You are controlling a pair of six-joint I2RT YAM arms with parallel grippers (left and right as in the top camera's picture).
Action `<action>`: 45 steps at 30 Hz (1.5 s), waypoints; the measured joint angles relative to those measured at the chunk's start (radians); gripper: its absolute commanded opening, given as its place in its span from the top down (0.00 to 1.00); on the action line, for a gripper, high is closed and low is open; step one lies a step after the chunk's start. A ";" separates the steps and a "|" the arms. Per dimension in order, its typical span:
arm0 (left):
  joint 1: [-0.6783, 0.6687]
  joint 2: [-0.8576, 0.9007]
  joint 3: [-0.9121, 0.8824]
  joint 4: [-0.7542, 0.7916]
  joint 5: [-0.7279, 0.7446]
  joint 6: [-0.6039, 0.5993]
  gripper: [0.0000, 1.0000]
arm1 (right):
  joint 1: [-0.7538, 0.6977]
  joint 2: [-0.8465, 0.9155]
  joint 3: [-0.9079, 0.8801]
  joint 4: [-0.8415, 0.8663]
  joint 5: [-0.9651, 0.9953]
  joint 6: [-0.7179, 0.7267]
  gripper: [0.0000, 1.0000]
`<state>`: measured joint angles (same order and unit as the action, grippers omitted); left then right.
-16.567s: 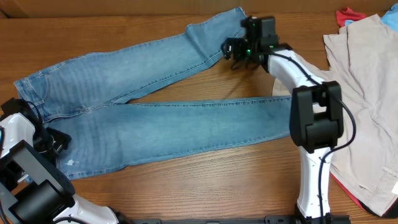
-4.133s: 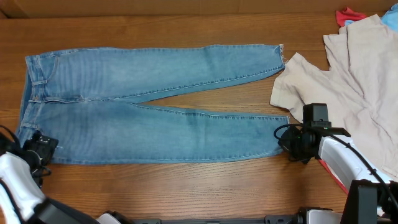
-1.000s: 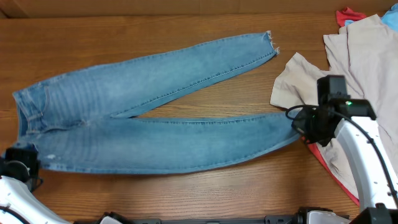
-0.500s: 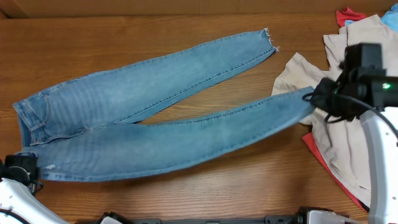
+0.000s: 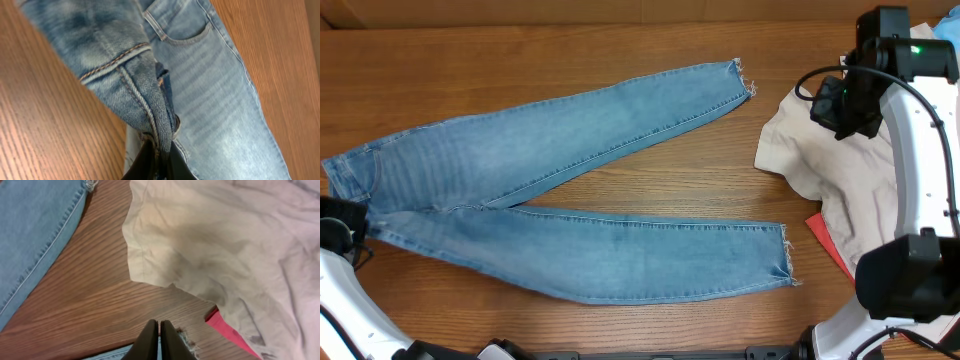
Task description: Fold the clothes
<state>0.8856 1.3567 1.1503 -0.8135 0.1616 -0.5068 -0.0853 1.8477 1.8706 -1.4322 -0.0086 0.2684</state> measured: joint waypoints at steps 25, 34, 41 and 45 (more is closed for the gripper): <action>-0.006 0.004 0.001 -0.021 -0.055 -0.007 0.96 | 0.000 -0.159 -0.656 0.103 -0.111 0.038 0.57; -0.006 0.004 0.002 -0.024 -0.055 -0.007 0.96 | 0.000 -0.463 -1.049 0.310 -0.120 0.178 0.59; -0.006 0.004 0.002 -0.024 -0.058 -0.007 0.96 | 0.000 -0.486 -1.262 0.462 -0.166 0.288 0.60; -0.006 0.004 0.002 -0.025 -0.058 -0.007 0.96 | 0.000 -0.497 -1.308 0.497 -0.180 0.357 0.61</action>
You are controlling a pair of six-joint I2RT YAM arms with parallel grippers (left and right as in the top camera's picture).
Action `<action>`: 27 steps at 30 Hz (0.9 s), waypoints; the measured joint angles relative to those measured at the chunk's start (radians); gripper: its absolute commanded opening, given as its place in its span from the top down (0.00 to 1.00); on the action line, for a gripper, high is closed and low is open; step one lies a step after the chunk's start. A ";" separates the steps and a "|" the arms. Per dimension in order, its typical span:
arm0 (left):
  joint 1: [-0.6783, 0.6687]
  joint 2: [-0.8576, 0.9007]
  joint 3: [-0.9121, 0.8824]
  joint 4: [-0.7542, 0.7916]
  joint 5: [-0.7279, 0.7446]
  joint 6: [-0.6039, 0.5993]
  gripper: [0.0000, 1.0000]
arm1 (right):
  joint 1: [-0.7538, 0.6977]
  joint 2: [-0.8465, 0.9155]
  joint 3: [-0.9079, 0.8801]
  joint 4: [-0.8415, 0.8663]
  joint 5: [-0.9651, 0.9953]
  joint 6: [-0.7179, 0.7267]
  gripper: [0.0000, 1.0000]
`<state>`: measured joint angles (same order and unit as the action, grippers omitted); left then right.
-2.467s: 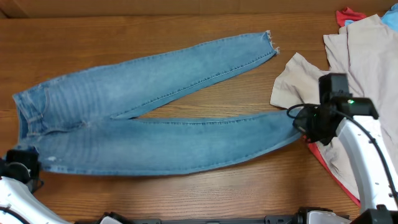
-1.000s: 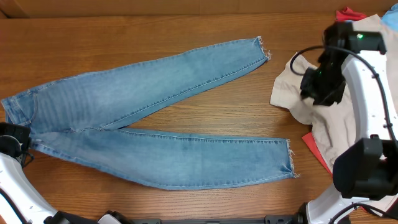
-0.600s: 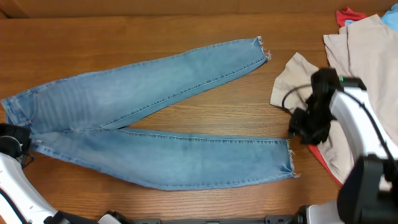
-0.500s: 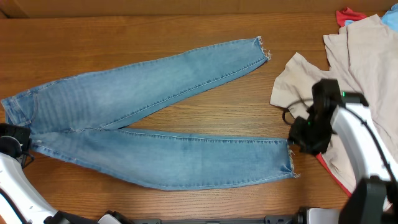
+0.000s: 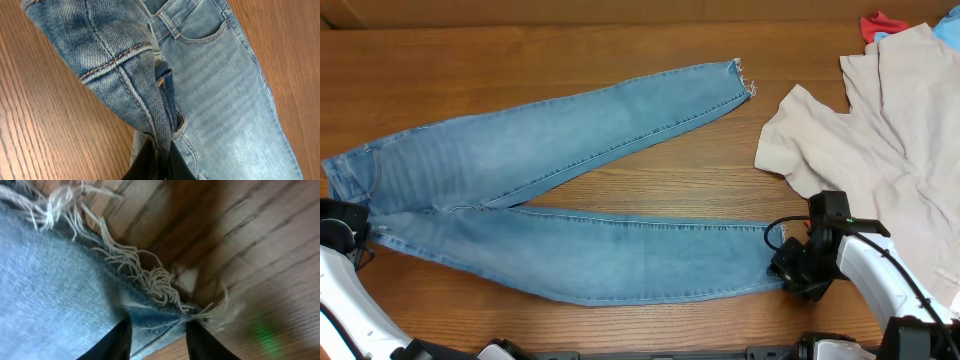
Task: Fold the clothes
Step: 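Fold the lower leg up onto the upper leg with the right gripper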
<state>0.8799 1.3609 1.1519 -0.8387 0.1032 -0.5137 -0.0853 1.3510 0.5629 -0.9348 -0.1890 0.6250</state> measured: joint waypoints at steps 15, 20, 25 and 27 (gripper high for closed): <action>0.000 0.000 0.000 -0.002 0.000 0.000 0.96 | -0.002 -0.006 -0.026 -0.034 -0.071 0.082 0.62; 0.000 0.000 0.000 -0.002 0.000 0.000 0.95 | -0.002 -0.006 -0.029 -0.039 -0.094 0.091 0.62; 0.000 0.000 0.000 -0.002 0.000 0.000 0.95 | -0.002 -0.006 -0.032 -0.027 -0.099 0.104 0.66; 0.000 0.000 0.000 -0.002 0.000 0.000 0.96 | -0.002 -0.006 -0.032 -0.024 -0.099 0.113 0.68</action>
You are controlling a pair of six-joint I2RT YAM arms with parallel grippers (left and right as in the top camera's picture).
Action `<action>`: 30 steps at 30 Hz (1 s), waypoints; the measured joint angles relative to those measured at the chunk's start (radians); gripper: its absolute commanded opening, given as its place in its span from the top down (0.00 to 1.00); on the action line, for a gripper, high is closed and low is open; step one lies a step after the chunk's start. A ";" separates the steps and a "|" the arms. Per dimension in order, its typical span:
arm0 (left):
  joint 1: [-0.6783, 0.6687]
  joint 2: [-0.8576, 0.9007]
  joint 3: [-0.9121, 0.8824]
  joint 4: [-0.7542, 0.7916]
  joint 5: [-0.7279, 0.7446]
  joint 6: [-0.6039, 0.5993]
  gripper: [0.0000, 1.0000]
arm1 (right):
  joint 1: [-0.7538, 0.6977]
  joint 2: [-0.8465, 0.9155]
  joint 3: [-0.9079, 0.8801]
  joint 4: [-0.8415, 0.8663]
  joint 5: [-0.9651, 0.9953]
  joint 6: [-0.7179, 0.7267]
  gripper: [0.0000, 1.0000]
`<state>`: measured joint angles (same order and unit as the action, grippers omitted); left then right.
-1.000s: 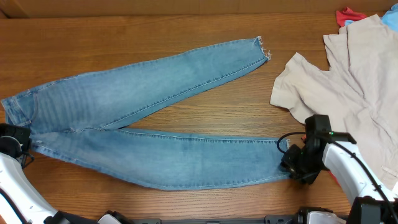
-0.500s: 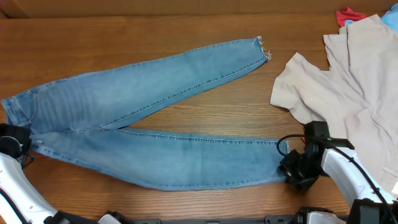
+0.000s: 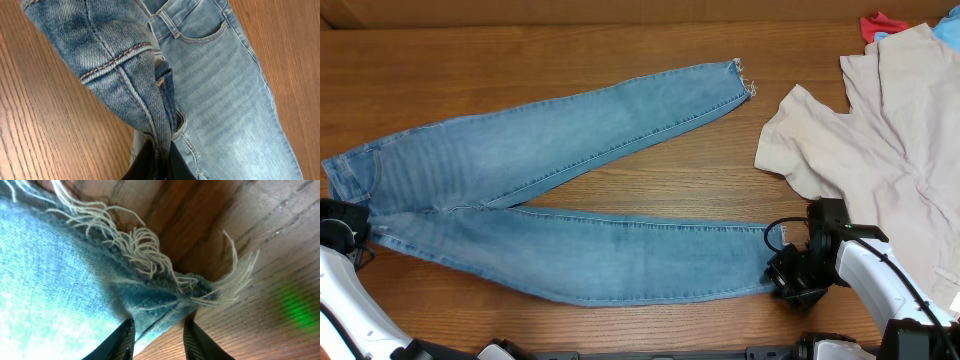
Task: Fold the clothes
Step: 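Fold the lower leg up onto the upper leg with the right gripper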
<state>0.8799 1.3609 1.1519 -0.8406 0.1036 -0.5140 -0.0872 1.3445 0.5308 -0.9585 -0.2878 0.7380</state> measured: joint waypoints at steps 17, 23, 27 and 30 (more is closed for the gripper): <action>0.000 0.000 0.000 -0.001 0.000 0.000 0.96 | 0.000 0.000 0.000 0.035 0.010 0.044 0.80; 0.000 0.000 0.000 -0.001 0.000 0.000 0.96 | 0.000 -0.001 0.000 0.068 0.012 0.051 0.96; 0.000 0.000 0.000 -0.002 0.000 0.000 0.95 | 0.000 -0.001 0.000 0.069 0.012 0.046 0.96; 0.000 0.000 0.000 -0.005 0.000 0.000 0.96 | 0.000 -0.001 0.007 0.072 0.016 0.027 0.96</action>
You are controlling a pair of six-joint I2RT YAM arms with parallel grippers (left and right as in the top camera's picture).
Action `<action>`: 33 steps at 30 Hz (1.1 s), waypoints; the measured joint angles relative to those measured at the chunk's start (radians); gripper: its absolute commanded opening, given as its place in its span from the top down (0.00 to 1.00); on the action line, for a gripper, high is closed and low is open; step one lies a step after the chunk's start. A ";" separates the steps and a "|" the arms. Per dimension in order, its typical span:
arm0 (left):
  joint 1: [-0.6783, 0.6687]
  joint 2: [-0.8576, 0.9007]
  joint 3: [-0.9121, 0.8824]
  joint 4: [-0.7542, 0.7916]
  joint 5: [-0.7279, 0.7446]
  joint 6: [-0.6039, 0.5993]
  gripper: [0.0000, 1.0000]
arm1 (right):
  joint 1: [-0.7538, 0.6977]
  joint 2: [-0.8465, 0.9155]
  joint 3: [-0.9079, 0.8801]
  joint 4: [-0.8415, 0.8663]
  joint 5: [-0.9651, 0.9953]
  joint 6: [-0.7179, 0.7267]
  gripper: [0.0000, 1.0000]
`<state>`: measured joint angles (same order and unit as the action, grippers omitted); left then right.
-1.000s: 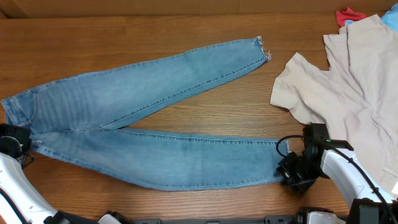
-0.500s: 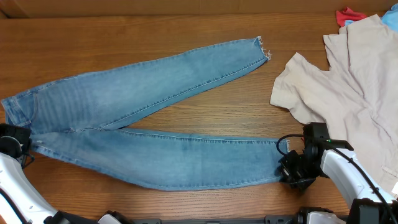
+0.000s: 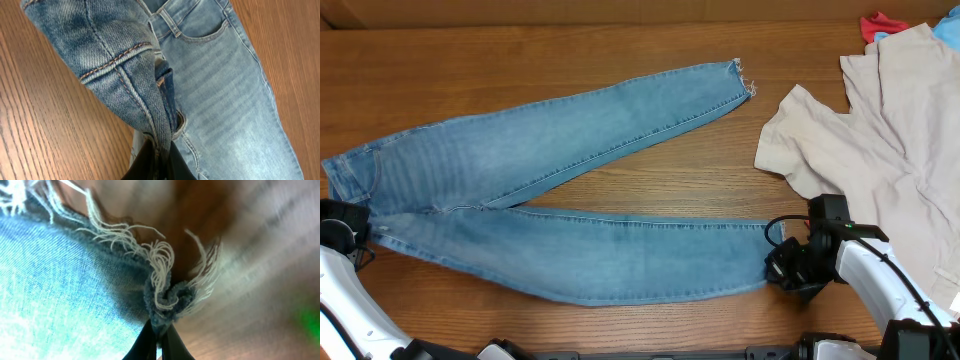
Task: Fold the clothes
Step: 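Fold the lower leg up onto the upper leg with the right gripper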
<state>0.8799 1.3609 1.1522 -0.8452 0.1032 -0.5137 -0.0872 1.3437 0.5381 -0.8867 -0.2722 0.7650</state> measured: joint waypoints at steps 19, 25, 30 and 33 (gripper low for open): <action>-0.003 0.001 0.000 0.010 -0.003 0.000 0.96 | -0.003 0.205 1.016 -0.348 0.116 -0.189 0.96; -0.006 0.001 0.000 0.039 0.017 -0.001 0.96 | -0.002 0.377 1.138 -0.391 0.114 -0.239 0.96; -0.016 0.001 0.000 0.087 0.057 -0.005 0.96 | 0.000 0.491 1.208 -0.388 0.111 -0.282 0.96; -0.017 0.003 0.000 0.107 0.071 -0.005 0.96 | 0.004 0.526 1.236 -0.360 0.103 -0.299 0.96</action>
<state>0.8631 1.3640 1.1522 -0.7380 0.1741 -0.5190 -0.0834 1.8698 1.7737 -1.2465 -0.1688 0.4660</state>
